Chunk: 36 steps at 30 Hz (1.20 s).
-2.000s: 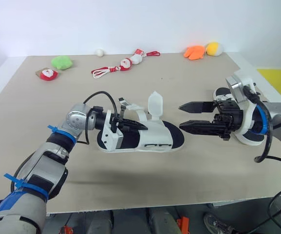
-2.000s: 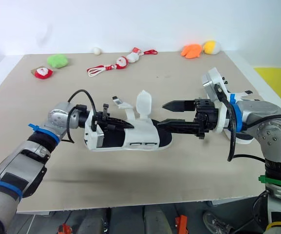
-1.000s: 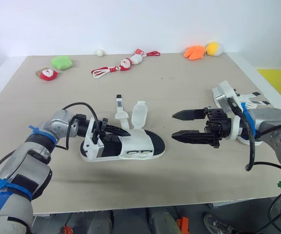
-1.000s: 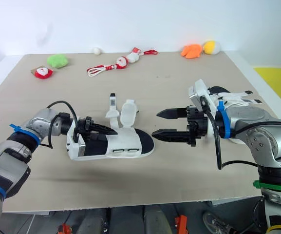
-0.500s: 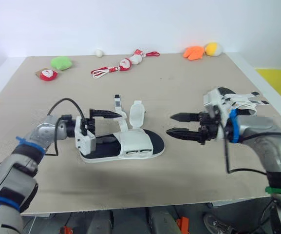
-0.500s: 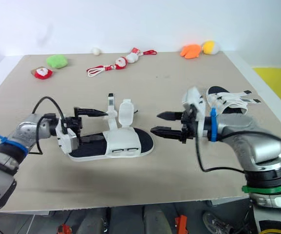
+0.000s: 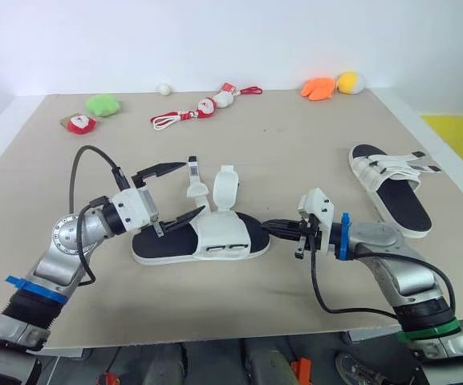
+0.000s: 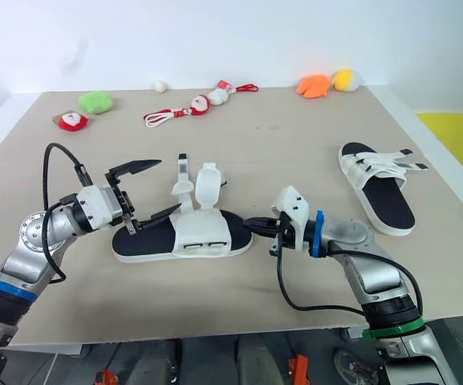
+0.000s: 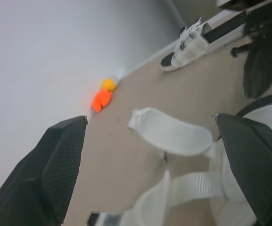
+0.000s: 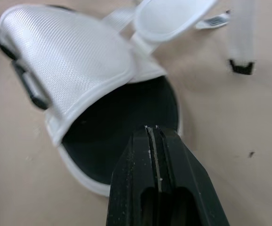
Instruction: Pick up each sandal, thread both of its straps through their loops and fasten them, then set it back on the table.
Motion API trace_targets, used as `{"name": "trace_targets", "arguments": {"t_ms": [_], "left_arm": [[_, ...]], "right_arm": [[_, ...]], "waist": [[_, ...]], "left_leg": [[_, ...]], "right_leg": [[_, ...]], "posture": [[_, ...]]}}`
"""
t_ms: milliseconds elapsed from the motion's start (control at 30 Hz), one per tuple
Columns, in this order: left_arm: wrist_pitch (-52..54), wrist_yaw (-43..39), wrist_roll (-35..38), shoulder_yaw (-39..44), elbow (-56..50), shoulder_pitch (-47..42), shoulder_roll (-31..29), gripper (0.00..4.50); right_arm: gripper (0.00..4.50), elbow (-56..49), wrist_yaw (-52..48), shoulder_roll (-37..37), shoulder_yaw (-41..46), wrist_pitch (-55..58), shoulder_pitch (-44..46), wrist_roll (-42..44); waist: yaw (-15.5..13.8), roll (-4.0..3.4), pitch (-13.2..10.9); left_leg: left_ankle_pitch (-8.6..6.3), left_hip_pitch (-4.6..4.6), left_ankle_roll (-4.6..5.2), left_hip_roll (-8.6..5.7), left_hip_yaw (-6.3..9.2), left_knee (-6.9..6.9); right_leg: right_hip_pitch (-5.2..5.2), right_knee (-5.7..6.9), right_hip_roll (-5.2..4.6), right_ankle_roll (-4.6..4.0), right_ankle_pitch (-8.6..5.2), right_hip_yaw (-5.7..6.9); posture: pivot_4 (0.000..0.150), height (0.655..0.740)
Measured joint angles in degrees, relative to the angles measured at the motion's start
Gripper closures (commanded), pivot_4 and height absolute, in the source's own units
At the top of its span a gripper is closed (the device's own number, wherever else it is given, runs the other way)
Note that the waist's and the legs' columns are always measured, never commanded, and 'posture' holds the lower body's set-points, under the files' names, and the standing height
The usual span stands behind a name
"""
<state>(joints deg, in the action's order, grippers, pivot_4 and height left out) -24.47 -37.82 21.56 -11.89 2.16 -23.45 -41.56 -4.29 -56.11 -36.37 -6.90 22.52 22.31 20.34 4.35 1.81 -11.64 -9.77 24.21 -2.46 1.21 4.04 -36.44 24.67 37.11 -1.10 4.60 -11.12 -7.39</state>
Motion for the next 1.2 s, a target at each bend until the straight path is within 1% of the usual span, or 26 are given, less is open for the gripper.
{"name": "trace_targets", "arguments": {"t_ms": [100,167,200,267,400,500,667,867,1000,1200], "left_arm": [[9.42,1.11,2.82,2.86,-2.72,0.87,1.33,0.0],[13.94,1.27,4.39,4.6,-3.54,1.24,2.64,0.0],[14.51,1.28,4.57,4.81,-3.57,1.3,2.74,0.0],[21.0,1.15,6.8,6.62,-3.86,1.85,3.34,0.0],[30.13,1.25,10.55,9.07,-3.9,1.97,5.48,0.0],[35.05,1.17,11.9,10.66,-3.92,1.82,6.11,0.0],[41.07,1.26,12.23,13.2,-3.87,1.38,6.64,0.0],[43.66,1.21,12.04,15.93,-2.52,0.97,6.72,0.0],[46.59,1.5,12.13,17.5,-0.4,-0.8,6.89,0.0],[53.64,1.26,12.95,19.23,2.8,-3.78,7.36,0.0]], "right_arm": [[4.47,1.0,-0.77,0.73,-0.4,-0.24,0.02,-0.53],[4.47,1.47,-1.24,1.27,-1.34,-0.27,0.1,-1.0],[4.47,1.47,-1.24,1.43,-1.43,-0.29,0.1,-1.04],[4.47,2.0,-1.46,2.75,-1.95,-0.91,0.53,-1.49],[4.47,5.88,-1.23,6.14,-2.15,-1.97,2.88,-2.29],[4.47,6.73,-1.24,7.53,-2.14,-1.86,3.63,-2.3],[4.47,6.53,-1.6,8.38,-2.11,-0.14,5.27,-1.45],[4.47,5.14,-2.87,6.55,-2.13,1.68,5.35,-1.51],[4.47,5.11,-3.59,6.1,-3.37,1.98,5.79,-2.59],[4.47,6.22,-3.69,7.89,-5.37,1.93,8.1,-3.81]], "waist": [[0.02,0.0,0.0],[0.04,0.0,0.0],[0.05,0.0,0.0],[0.18,0.0,0.0],[0.26,0.0,0.0],[0.26,0.0,0.0],[0.26,0.0,0.0],[0.22,0.0,0.0],[0.26,0.0,0.0],[0.28,0.01,0.0]], "left_leg": [[0.0,-0.16,0.0,0.06,0.0,0.0],[0.0,-0.18,0.0,0.08,0.0,0.0],[0.0,-0.18,0.0,0.09,0.0,0.0],[0.0,-0.22,0.0,0.15,0.0,0.01],[0.0,-0.26,0.0,0.24,0.0,0.01],[-0.01,-0.27,0.0,0.33,0.01,0.01],[-0.01,-0.25,-0.01,0.34,0.01,0.04],[-0.02,-0.24,-0.03,0.34,0.01,0.04],[-0.02,-0.25,-0.03,0.34,0.01,0.04],[-0.02,-0.23,-0.03,0.34,0.01,0.05]], "right_leg": [[-0.14,0.0,0.07,-0.01,0.0,0.0],[-0.16,0.0,0.09,-0.01,0.0,0.0],[-0.16,0.0,0.1,-0.01,0.0,0.0],[-0.17,-0.01,0.15,-0.01,0.0,0.0],[-0.2,-0.01,0.25,-0.05,0.03,0.0],[-0.2,-0.01,0.34,-0.07,0.04,0.0],[-0.19,-0.04,0.35,-0.1,0.02,0.0],[-0.18,-0.06,0.35,-0.12,0.01,0.0],[-0.18,-0.06,0.36,-0.11,0.01,0.0],[-0.17,-0.06,0.36,-0.11,0.01,0.0]], "posture": [[0.15,0.74],[0.15,0.74],[0.15,0.74],[0.15,0.74],[0.15,0.74],[0.15,0.74],[0.15,0.74],[0.15,0.74],[0.15,0.74],[0.15,0.74]]}}
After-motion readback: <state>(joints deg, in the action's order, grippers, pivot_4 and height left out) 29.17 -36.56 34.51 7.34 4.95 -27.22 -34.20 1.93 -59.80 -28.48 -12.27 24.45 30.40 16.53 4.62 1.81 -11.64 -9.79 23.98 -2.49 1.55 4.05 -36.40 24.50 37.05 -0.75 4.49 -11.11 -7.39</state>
